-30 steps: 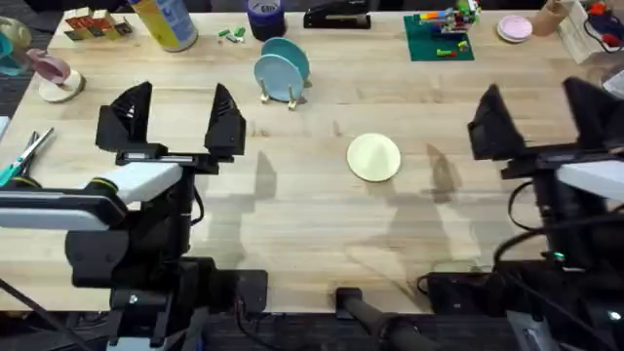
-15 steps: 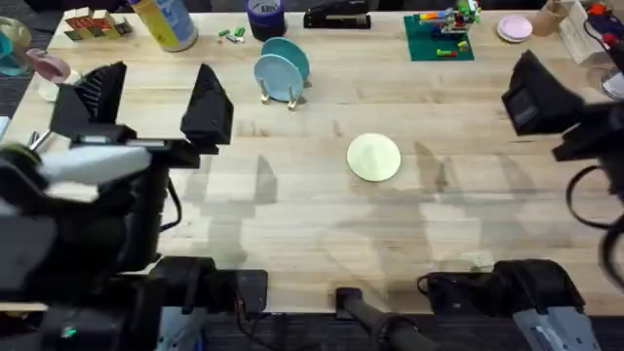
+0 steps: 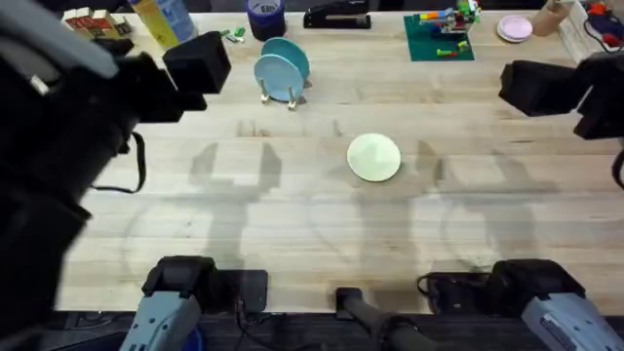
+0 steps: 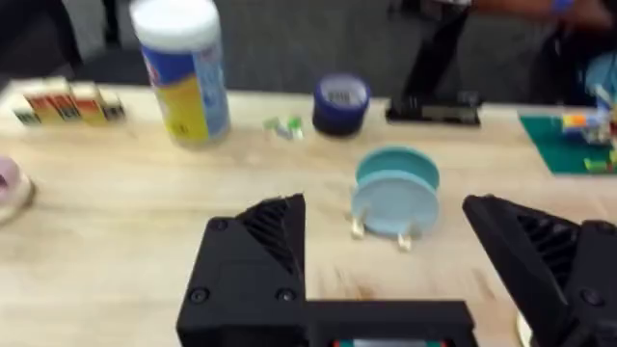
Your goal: Pick up the plates from the table one by one and place each into a slot on the dish rack.
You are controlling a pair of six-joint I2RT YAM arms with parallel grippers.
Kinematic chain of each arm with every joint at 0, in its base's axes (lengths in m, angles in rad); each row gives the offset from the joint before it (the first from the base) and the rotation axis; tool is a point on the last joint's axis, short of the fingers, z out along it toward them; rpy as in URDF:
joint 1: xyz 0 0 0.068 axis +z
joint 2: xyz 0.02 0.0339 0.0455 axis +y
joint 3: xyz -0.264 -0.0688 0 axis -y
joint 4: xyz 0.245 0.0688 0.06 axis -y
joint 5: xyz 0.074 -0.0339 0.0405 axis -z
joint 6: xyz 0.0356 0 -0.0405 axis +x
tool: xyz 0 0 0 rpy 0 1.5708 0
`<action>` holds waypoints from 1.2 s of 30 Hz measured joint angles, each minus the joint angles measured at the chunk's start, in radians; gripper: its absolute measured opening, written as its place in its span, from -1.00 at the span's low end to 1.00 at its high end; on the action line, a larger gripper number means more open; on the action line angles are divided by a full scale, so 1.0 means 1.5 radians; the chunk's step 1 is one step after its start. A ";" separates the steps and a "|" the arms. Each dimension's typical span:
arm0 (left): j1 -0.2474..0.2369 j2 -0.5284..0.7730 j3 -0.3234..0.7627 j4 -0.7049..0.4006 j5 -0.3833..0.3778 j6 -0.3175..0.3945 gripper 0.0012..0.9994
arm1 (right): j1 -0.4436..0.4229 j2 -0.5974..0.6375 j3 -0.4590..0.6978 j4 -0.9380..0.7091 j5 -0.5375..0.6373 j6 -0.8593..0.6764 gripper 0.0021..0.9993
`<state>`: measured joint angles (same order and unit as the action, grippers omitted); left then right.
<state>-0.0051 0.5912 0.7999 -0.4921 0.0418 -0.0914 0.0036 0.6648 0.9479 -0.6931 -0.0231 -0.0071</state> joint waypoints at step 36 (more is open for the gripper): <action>0.000 0.417 0.328 -0.470 0.182 -0.018 0.99 | 0.000 0.259 0.156 -0.254 -0.035 0.000 0.99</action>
<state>-0.0048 1.2168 1.2915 -1.1973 0.3142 -0.1183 0.0036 1.0538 1.1812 -1.0744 -0.0758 -0.0071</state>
